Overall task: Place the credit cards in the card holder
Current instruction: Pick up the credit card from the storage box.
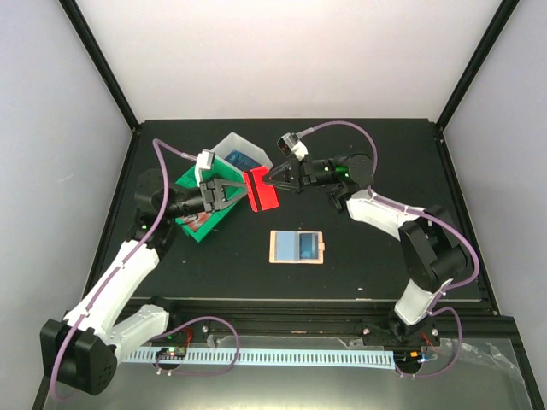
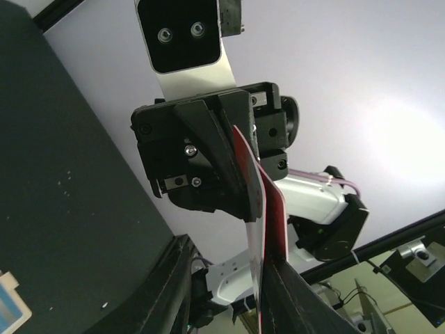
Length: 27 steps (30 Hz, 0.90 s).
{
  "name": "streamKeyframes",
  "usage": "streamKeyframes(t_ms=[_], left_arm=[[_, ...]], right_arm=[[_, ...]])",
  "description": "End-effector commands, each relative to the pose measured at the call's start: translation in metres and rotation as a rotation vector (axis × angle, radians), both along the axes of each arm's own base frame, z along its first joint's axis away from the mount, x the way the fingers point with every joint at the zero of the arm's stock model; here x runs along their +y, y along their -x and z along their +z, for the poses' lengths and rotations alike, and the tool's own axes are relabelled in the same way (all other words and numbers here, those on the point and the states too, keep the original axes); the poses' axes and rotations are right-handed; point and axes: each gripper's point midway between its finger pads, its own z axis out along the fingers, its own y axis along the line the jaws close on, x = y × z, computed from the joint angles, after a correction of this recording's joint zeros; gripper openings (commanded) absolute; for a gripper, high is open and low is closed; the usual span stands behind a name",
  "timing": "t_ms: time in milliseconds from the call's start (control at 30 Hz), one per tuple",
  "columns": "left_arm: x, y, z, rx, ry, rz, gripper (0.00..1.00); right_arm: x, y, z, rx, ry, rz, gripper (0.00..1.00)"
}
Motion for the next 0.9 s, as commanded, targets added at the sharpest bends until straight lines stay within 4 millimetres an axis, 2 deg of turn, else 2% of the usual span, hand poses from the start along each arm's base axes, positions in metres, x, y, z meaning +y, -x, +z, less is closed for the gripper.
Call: streamKeyframes(t_ms=[0,133,267,500,667,867], left_arm=[[-0.008,-0.015,-0.037,0.090,-0.122,0.031,0.28],[-0.016,-0.012,-0.045,0.096,-0.130,-0.003,0.28],[-0.020,-0.006,-0.039,0.092,-0.094,-0.038,0.25],[-0.019,-0.005,-0.032,0.128,-0.044,-0.040,0.02],[-0.016,-0.010,-0.030,0.196,-0.018,-0.016,0.02],[-0.014,-0.021,-0.033,0.280,0.009,0.009,0.02]], right_arm=[[0.002,0.008,0.013,-0.073,-0.018,-0.038,0.01],[0.006,-0.003,0.009,-0.042,0.011,-0.094,0.01],[0.010,-0.017,0.001,0.023,0.046,-0.151,0.01],[0.007,-0.038,-0.020,0.066,0.107,-0.255,0.02],[-0.002,-0.049,-0.037,0.115,0.128,-0.299,0.06],[-0.008,-0.057,-0.061,0.200,0.145,-0.324,0.06]])
